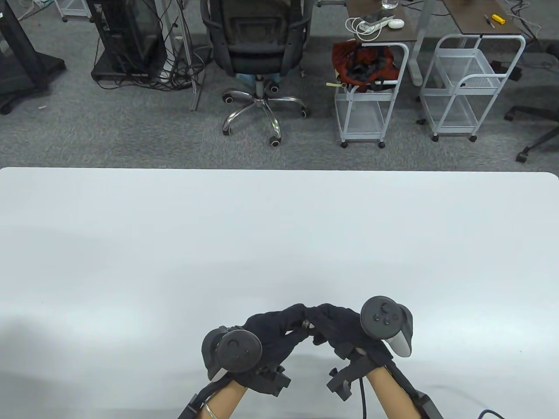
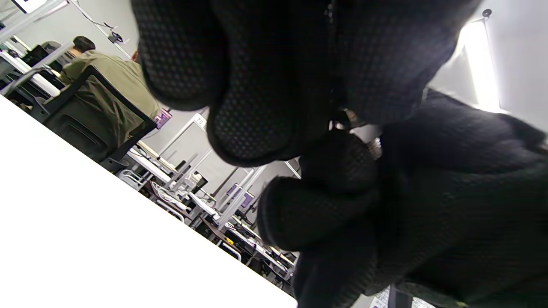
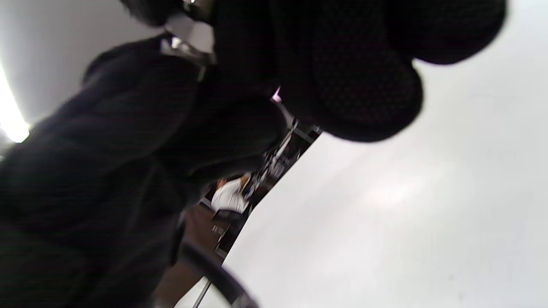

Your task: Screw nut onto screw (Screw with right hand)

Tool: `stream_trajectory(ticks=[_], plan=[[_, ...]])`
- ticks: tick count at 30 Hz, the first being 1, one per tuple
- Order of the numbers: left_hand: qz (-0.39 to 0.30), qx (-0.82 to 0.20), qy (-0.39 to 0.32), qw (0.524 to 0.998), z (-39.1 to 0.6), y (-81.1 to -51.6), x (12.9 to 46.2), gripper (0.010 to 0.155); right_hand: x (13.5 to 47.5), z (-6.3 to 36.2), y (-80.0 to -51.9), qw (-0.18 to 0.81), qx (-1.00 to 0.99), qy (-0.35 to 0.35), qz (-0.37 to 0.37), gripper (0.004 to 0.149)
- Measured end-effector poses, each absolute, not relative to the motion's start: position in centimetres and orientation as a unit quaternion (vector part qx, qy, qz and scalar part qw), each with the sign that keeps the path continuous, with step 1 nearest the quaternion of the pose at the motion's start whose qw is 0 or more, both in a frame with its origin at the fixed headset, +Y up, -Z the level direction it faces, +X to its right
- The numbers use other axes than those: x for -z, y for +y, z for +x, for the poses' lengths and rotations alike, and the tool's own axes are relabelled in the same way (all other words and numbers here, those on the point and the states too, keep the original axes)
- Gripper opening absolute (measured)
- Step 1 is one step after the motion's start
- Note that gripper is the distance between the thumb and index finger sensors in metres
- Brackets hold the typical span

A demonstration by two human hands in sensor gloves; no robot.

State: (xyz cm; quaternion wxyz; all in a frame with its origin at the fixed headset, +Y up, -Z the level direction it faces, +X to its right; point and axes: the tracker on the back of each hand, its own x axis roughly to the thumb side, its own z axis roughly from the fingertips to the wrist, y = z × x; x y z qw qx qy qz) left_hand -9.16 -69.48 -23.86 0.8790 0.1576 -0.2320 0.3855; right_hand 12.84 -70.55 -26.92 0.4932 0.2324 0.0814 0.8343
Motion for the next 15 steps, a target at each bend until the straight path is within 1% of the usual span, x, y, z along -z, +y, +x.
stream_trajectory(ticks=[1, 2, 4, 5, 6, 7, 8, 12, 13, 15], plan=[[0.159, -0.386, -0.232, 0.879, -9.23, -69.45, 23.87, 0.044, 26.99, 12.75, -70.56, 0.492, -0.828, 0.112, 0.244, 0.050], [0.159, -0.386, -0.234, 0.878, -9.24, -69.42, 23.85, 0.044, 26.98, 12.80, -70.59, 0.488, -0.830, 0.120, 0.243, 0.049], [0.164, -0.383, -0.240, 0.877, -9.15, -69.38, 23.74, 0.045, 26.95, 12.83, -70.66, 0.491, -0.838, 0.061, 0.230, 0.048], [0.163, -0.381, -0.254, 0.874, -9.04, -69.39, 23.77, 0.045, 26.84, 12.87, -70.74, 0.494, -0.844, 0.032, 0.205, 0.048], [0.162, -0.383, -0.255, 0.873, -8.99, -69.42, 23.76, 0.045, 26.76, 12.87, -70.78, 0.499, -0.845, 0.013, 0.193, 0.048], [0.161, -0.383, -0.253, 0.874, -8.97, -69.44, 23.77, 0.045, 26.78, 12.86, -70.81, 0.499, -0.845, 0.012, 0.192, 0.048], [0.161, -0.383, -0.253, 0.874, -8.98, -69.43, 23.77, 0.045, 26.81, 12.88, -70.75, 0.497, -0.845, 0.022, 0.197, 0.049], [0.169, -0.379, -0.240, 0.878, -9.23, -69.31, 23.80, 0.044, 26.97, 12.74, -70.32, 0.490, -0.828, 0.112, 0.247, 0.050], [0.168, -0.380, -0.242, 0.877, -9.23, -69.29, 23.77, 0.044, 26.94, 12.81, -70.32, 0.485, -0.833, 0.108, 0.245, 0.049], [0.169, -0.383, -0.248, 0.874, -9.07, -69.31, 23.67, 0.044, 26.89, 12.81, -70.39, 0.488, -0.843, 0.041, 0.223, 0.048]])
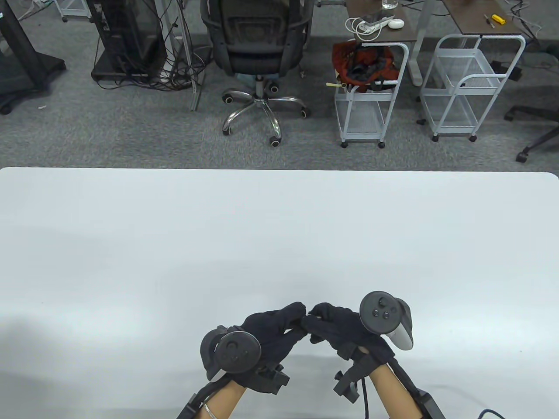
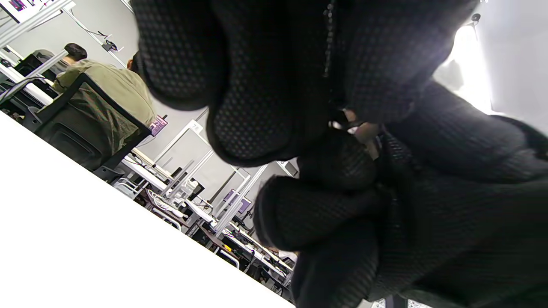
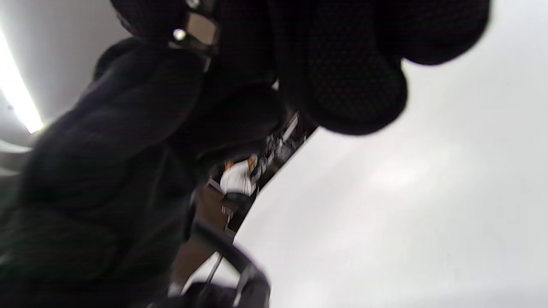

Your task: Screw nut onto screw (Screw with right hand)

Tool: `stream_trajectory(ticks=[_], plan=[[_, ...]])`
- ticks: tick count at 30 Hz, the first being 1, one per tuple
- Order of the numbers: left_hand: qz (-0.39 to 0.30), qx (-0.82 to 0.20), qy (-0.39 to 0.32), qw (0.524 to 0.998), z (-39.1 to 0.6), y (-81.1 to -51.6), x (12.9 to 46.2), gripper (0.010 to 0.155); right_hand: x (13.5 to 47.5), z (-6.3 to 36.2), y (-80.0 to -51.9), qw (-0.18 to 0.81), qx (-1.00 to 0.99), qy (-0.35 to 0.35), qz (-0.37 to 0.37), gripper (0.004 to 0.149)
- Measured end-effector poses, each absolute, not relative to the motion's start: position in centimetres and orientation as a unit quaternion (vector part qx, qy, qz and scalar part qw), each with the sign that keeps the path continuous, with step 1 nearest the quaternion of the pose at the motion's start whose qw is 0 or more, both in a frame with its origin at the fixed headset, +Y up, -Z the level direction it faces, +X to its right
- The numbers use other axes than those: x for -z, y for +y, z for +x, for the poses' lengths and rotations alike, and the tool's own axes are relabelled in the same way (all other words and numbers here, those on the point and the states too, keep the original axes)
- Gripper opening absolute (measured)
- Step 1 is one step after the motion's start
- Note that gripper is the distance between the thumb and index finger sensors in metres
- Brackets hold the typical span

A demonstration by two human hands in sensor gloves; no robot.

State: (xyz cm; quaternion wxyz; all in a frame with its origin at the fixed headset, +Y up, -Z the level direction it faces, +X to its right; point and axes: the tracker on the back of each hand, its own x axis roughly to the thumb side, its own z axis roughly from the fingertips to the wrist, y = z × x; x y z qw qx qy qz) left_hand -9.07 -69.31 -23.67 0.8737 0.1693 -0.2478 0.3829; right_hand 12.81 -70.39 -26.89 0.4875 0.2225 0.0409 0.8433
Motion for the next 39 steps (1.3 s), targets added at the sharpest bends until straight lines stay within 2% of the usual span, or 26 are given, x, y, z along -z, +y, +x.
stream_trajectory(ticks=[1, 3, 6, 8, 12, 19, 22, 24, 29, 33, 36, 39], plan=[[0.167, -0.382, -0.254, 0.873, -8.96, -69.33, 23.67, 0.045, 26.73, 12.83, -70.48, 0.495, -0.846, 0.018, 0.199, 0.048], [0.164, -0.382, -0.258, 0.872, -8.94, -69.35, 23.71, 0.045, 26.75, 12.84, -70.61, 0.497, -0.845, 0.021, 0.198, 0.049], [0.169, -0.374, -0.246, 0.878, -9.16, -69.38, 23.83, 0.044, 26.91, 12.76, -70.44, 0.502, -0.827, 0.097, 0.235, 0.050], [0.166, -0.379, -0.247, 0.876, -9.25, -69.35, 23.85, 0.044, 26.90, 12.70, -70.29, 0.484, -0.833, 0.120, 0.241, 0.050], [0.164, -0.385, -0.254, 0.872, -9.02, -69.33, 23.77, 0.044, 26.64, 12.76, -70.20, 0.486, -0.851, 0.023, 0.200, 0.049], [0.165, -0.385, -0.244, 0.875, -9.23, -69.31, 23.83, 0.044, 26.91, 12.75, -70.38, 0.493, -0.830, 0.106, 0.238, 0.048], [0.166, -0.385, -0.246, 0.874, -9.17, -69.29, 23.82, 0.045, 26.85, 12.70, -70.58, 0.505, -0.834, 0.047, 0.214, 0.048], [0.159, -0.392, -0.246, 0.872, -9.22, -69.39, 23.90, 0.045, 26.77, 12.70, -70.65, 0.505, -0.836, 0.041, 0.209, 0.048], [0.160, -0.390, -0.241, 0.874, -9.33, -69.37, 23.91, 0.044, 26.91, 12.68, -70.47, 0.486, -0.831, 0.116, 0.244, 0.049], [0.160, -0.391, -0.250, 0.871, -9.13, -69.38, 23.85, 0.045, 26.80, 12.75, -70.75, 0.507, -0.837, 0.034, 0.202, 0.047], [0.155, -0.394, -0.247, 0.872, -9.23, -69.49, 23.96, 0.045, 26.79, 12.77, -70.66, 0.499, -0.839, 0.056, 0.212, 0.049], [0.162, -0.390, -0.237, 0.875, -9.40, -69.43, 23.96, 0.044, 26.85, 12.54, -70.47, 0.491, -0.828, 0.119, 0.243, 0.051]])
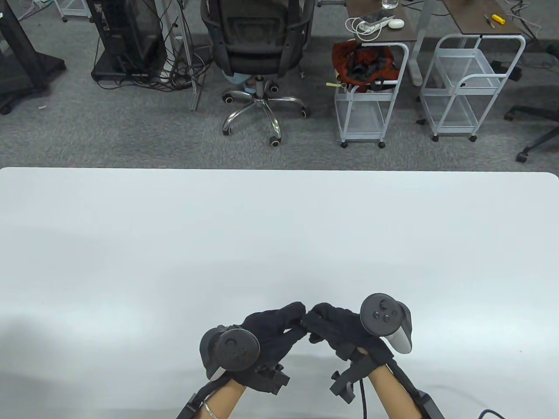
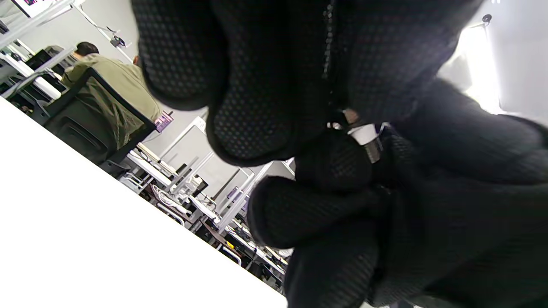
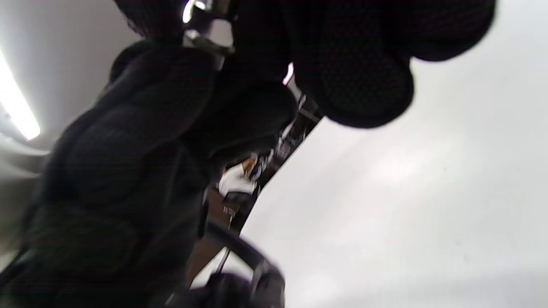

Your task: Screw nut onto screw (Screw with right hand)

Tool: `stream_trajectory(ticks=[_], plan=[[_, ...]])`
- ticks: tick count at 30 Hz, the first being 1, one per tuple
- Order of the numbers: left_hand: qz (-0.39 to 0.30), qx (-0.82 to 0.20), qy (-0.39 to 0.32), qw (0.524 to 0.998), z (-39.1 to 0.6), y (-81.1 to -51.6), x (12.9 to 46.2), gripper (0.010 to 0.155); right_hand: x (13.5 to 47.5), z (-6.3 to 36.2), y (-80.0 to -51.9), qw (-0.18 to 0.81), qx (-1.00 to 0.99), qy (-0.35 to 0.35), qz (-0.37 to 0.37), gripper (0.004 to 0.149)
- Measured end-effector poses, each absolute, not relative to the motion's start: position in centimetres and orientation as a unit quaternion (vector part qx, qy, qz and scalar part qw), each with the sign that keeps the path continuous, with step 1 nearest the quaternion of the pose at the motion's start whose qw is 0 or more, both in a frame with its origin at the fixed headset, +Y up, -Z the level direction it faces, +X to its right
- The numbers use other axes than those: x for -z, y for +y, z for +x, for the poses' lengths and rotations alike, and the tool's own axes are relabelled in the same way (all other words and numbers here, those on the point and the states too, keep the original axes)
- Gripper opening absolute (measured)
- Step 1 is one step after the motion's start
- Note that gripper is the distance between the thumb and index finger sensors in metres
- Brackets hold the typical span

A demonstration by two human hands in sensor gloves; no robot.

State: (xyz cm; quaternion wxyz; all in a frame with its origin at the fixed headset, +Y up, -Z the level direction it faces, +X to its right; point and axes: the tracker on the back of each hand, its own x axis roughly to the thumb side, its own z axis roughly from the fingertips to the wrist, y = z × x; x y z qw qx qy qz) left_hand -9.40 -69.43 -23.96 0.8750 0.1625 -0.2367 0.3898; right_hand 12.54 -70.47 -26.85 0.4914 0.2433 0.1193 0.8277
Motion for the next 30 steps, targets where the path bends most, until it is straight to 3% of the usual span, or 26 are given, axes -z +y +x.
stream_trajectory(ticks=[5, 11, 14, 16, 21, 25, 30], plan=[[0.163, -0.390, -0.252, 0.870, -9.20, -69.33, 23.78, 0.045, 26.63, 12.61, -70.63, 0.501, -0.841, 0.018, 0.201, 0.048], [0.163, -0.392, -0.240, 0.873, -9.44, -69.40, 23.94, 0.044, 26.73, 12.48, -70.46, 0.493, -0.830, 0.110, 0.236, 0.049], [0.167, -0.385, -0.250, 0.873, -9.28, -69.35, 23.85, 0.044, 26.68, 12.60, -70.54, 0.490, -0.844, 0.034, 0.213, 0.048], [0.158, -0.395, -0.251, 0.869, -9.22, -69.47, 23.92, 0.044, 26.59, 12.60, -70.61, 0.494, -0.846, 0.023, 0.200, 0.048], [0.164, -0.390, -0.242, 0.873, -9.43, -69.41, 23.91, 0.043, 26.70, 12.47, -70.41, 0.487, -0.833, 0.110, 0.238, 0.050], [0.162, -0.390, -0.252, 0.871, -9.14, -69.39, 23.84, 0.044, 26.62, 12.58, -70.52, 0.486, -0.850, 0.018, 0.203, 0.048], [0.165, -0.386, -0.237, 0.876, -9.44, -69.51, 24.06, 0.043, 26.76, 12.55, -70.48, 0.497, -0.829, 0.097, 0.238, 0.053]])
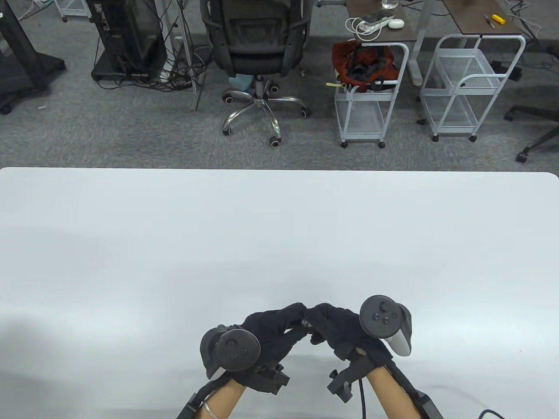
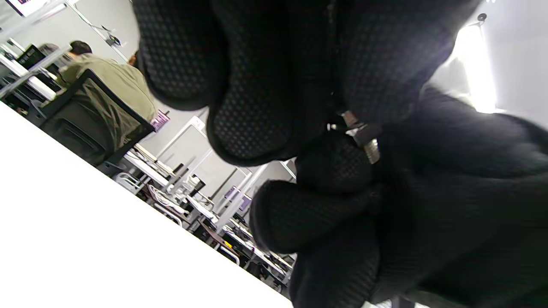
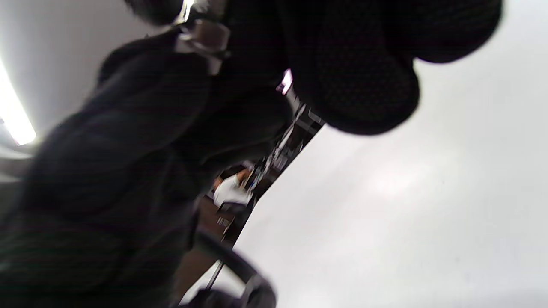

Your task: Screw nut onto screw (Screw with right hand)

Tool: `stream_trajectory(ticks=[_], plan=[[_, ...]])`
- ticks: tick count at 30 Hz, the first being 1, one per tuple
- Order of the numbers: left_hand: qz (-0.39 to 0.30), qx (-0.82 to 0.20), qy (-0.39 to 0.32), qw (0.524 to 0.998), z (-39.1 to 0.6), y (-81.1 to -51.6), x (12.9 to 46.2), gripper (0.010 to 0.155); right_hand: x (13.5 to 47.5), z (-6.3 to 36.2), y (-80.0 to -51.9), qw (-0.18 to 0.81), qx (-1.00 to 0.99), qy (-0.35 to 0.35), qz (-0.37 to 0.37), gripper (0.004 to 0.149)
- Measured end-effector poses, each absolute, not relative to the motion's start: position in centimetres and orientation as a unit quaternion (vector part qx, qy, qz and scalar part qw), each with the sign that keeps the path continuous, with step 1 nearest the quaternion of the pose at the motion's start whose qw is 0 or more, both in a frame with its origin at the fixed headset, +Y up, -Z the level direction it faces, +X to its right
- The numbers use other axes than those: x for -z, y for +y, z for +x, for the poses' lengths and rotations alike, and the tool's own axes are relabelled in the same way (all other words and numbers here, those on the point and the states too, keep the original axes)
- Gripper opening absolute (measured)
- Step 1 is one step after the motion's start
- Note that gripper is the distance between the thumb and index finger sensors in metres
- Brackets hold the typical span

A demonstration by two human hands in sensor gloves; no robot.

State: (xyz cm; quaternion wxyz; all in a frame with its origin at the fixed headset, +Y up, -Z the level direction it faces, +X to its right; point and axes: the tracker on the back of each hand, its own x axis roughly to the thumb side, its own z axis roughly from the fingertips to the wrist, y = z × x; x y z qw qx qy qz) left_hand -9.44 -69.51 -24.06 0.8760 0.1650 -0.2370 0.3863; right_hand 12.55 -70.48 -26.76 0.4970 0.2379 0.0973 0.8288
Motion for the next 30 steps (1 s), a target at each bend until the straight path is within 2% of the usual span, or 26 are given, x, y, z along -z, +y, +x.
stream_trajectory(ticks=[1, 5, 11, 13, 16, 18, 21, 26, 28, 30], plan=[[0.164, -0.390, -0.239, 0.874, -9.51, -69.47, 24.04, 0.043, 26.76, 12.46, -70.46, 0.489, -0.830, 0.118, 0.242, 0.051], [0.165, -0.391, -0.255, 0.869, -9.11, -69.32, 23.83, 0.043, 26.61, 12.57, -70.47, 0.482, -0.853, 0.009, 0.201, 0.049], [0.170, -0.380, -0.250, 0.874, -9.23, -69.31, 23.89, 0.043, 26.68, 12.63, -70.21, 0.473, -0.842, 0.101, 0.239, 0.052], [0.168, -0.383, -0.247, 0.874, -9.26, -69.43, 23.89, 0.043, 26.64, 12.50, -70.19, 0.461, -0.855, 0.051, 0.231, 0.050], [0.159, -0.397, -0.251, 0.869, -9.17, -69.50, 23.96, 0.043, 26.54, 12.53, -70.21, 0.468, -0.859, 0.017, 0.208, 0.049], [0.160, -0.394, -0.252, 0.869, -9.18, -69.51, 23.99, 0.043, 26.58, 12.68, -70.19, 0.476, -0.851, 0.039, 0.216, 0.049], [0.168, -0.387, -0.245, 0.873, -9.32, -69.49, 23.96, 0.043, 26.67, 12.60, -70.14, 0.474, -0.839, 0.106, 0.244, 0.052], [0.155, -0.412, -0.246, 0.864, -9.15, -69.54, 23.93, 0.043, 26.48, 12.71, -70.06, 0.479, -0.853, 0.007, 0.207, 0.048], [0.159, -0.404, -0.243, 0.867, -9.23, -69.52, 23.93, 0.043, 26.58, 12.73, -70.09, 0.480, -0.848, 0.027, 0.223, 0.049], [0.166, -0.394, -0.239, 0.872, -9.37, -69.45, 23.95, 0.043, 26.69, 12.56, -70.14, 0.479, -0.838, 0.090, 0.245, 0.052]])
